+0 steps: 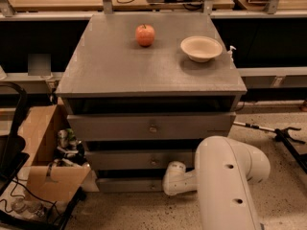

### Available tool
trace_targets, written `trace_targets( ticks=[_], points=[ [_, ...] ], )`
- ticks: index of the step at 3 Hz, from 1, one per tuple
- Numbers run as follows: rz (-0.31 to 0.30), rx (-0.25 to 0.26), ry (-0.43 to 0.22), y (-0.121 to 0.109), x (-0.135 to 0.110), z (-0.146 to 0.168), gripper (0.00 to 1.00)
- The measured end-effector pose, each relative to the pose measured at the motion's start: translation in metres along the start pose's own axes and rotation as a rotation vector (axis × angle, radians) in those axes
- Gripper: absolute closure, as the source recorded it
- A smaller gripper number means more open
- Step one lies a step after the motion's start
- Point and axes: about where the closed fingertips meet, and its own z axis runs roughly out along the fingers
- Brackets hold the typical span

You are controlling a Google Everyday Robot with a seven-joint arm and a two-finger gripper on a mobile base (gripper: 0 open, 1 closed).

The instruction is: Open bottom drawer

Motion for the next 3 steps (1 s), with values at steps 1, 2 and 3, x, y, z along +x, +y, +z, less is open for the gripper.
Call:
trace_targets(
  ticks=[1,2,3],
  points=[
    [0.0,0.0,0.0,-0.0005,-0.0001,-0.0023,1.0],
    [0.0,0.0,0.0,-0.0006,-0.0001,-0.0025,1.0],
    [0.0,0.0,0.0,-0.0006,-0.0001,-0.0027,1.0]
  ],
)
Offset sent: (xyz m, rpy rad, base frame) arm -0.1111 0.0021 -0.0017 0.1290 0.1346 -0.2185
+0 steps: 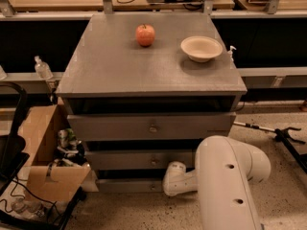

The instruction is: Open bottom drawer

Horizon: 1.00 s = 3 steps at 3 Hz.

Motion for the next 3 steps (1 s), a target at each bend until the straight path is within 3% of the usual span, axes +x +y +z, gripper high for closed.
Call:
trace_targets(
  ticks=[3],
  points=[
    [0.0,0.0,0.0,-0.0006,-0.0001,-0.0027,1.0]
  ],
)
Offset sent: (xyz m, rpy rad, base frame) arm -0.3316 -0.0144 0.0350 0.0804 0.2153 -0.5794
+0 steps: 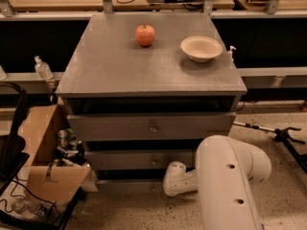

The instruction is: Open bottom drawer

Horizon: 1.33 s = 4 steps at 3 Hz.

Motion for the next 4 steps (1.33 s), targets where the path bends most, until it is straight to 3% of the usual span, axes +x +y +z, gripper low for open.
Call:
trace_targets(
  ticks=[4],
  points=[
    [0.0,0.0,0.0,-0.0001,0.0,-0.0009,1.0]
  ],
)
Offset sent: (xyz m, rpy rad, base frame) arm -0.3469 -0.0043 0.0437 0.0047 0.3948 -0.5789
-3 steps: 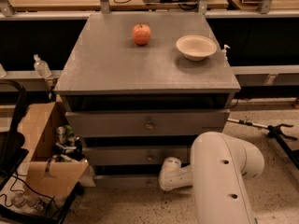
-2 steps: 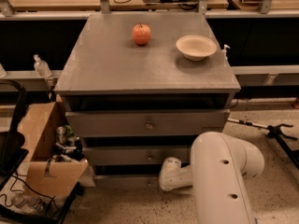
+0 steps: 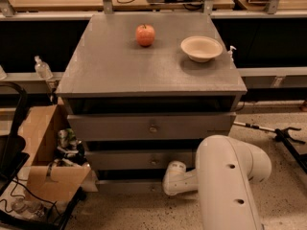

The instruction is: Open bottom drawer

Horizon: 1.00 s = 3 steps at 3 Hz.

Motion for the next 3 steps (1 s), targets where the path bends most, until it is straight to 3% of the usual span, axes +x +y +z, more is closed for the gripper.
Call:
trace_targets(
  ticks=[1,3],
  points=[
    [0.0,0.0,0.0,-0.0005,-0.0001,-0.0021,1.0],
    [0.0,0.0,0.0,-0.0007,-0.0001,-0.0029,0.58]
  ],
)
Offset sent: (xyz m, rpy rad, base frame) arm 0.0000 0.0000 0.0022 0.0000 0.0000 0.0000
